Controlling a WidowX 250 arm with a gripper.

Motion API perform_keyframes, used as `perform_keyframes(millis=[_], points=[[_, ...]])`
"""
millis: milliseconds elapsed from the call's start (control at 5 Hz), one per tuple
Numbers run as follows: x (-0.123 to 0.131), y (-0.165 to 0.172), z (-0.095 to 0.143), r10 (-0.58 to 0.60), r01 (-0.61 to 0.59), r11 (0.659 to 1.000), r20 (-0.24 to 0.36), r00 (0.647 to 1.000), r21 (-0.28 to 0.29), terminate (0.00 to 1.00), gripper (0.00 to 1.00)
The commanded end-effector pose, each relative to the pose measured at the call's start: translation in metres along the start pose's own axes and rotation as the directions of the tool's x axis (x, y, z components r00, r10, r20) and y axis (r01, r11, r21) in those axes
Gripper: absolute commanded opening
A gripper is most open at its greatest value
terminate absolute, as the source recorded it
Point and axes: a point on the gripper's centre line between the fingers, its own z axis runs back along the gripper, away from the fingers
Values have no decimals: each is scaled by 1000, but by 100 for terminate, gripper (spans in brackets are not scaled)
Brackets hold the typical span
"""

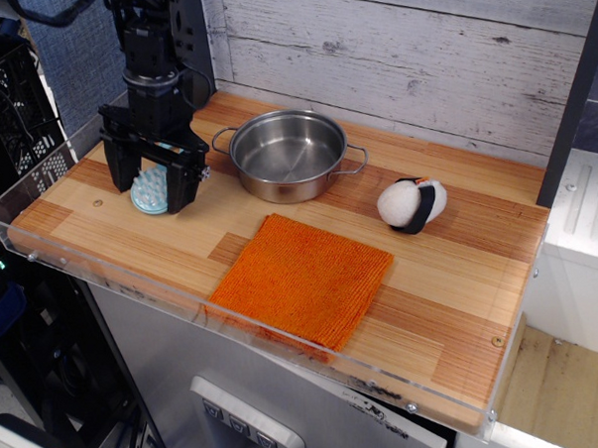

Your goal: Pick up blue brush, move right, place on top of orange cloth

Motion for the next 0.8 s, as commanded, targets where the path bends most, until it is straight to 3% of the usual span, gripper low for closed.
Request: perform_keyframes(millis=[0,200,400,600], points=[[-2,8,23,16,-16,1000,57,998,11,0,0],[-16,15,59,87,-85,996,93,992,-19,0,0],[-37,-5,109,137,-125,987,128,982,-96,0,0],[-53,-45,132,44,-22,982,120,992,-186,0,0]])
